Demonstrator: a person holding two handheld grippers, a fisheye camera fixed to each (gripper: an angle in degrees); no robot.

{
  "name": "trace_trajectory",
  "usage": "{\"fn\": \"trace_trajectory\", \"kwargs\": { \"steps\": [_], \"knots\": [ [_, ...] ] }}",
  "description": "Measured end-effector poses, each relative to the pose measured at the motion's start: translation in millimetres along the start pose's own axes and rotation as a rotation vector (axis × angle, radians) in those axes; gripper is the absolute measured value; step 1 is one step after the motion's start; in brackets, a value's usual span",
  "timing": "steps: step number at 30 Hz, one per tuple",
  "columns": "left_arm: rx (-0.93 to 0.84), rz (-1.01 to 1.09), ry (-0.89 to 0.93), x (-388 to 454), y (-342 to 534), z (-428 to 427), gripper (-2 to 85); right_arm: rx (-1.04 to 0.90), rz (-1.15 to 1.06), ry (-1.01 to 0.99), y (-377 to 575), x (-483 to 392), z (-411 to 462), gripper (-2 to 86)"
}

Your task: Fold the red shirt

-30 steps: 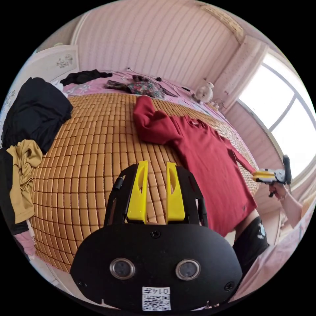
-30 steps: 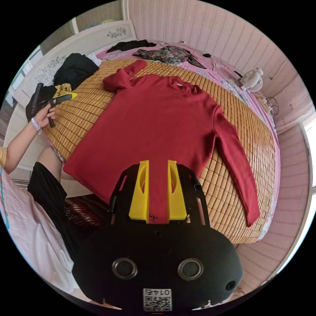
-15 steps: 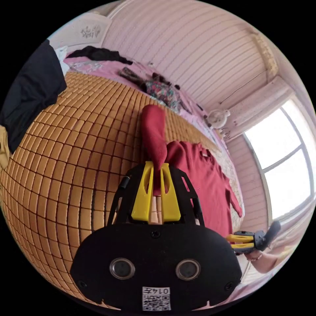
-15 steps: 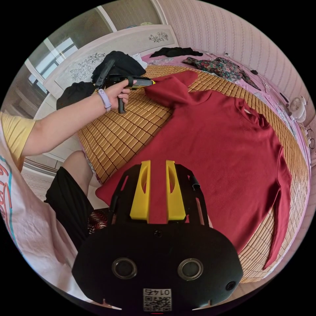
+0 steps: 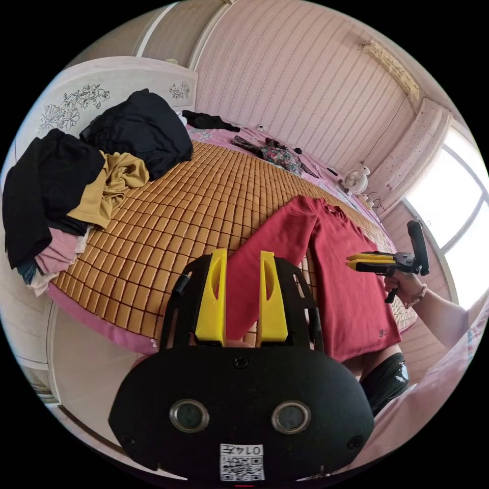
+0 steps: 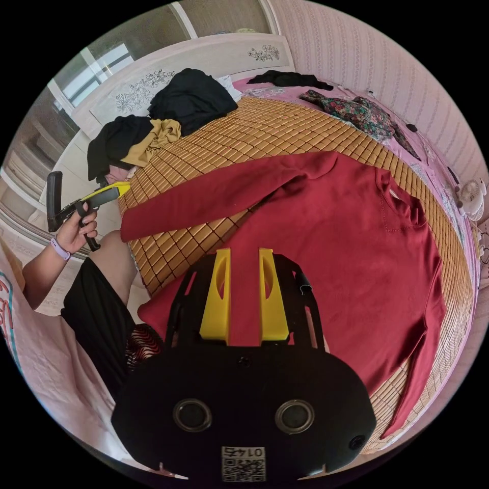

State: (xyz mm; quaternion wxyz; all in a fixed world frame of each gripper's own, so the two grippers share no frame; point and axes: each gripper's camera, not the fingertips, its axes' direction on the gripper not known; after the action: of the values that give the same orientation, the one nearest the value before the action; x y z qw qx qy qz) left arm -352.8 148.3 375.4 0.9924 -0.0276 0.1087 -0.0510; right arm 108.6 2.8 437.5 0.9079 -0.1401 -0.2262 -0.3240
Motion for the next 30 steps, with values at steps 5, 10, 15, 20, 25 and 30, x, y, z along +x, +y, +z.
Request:
{"fn": "trace_trajectory", "kwargs": {
  "steps": [5, 10, 15, 20, 25, 30],
  "knots": [
    [-0.291, 0.085, -0.049, -4.7, -3.8, 41.0, 9.9, 0.035, -0.040, 0.020, -49.8, 0.4, 9.4, 8.1],
    [-0.455, 0.229, -0.055, -4.5, -19.1, 68.3, 5.9, 0.049, -0.008, -0.002, -61.3, -3.5, 14.5, 8.2],
    [-0.348, 0.175, -0.055, -64.2, -76.2, 52.5, 2.9, 0.022, 0.046, 0.042, -24.6, 0.0, 11.5, 8.2],
    [-0.062, -0.196, 0.168, -148.4, -124.5, 30.7, 4.3, -0.016, 0.192, 0.066, 25.1, 20.3, -4.0, 8.7],
    [-0.082, -0.170, 0.327, -129.8, -108.5, 29.7, 5.5, -0.093, 0.375, 0.178, 95.6, 52.4, -26.3, 10.2],
    [-0.225, 0.030, 0.440, -33.3, -61.0, 38.1, 6.4, -0.137, 0.620, 0.290, 172.8, 72.4, -46.2, 10.3]
  ]
}}
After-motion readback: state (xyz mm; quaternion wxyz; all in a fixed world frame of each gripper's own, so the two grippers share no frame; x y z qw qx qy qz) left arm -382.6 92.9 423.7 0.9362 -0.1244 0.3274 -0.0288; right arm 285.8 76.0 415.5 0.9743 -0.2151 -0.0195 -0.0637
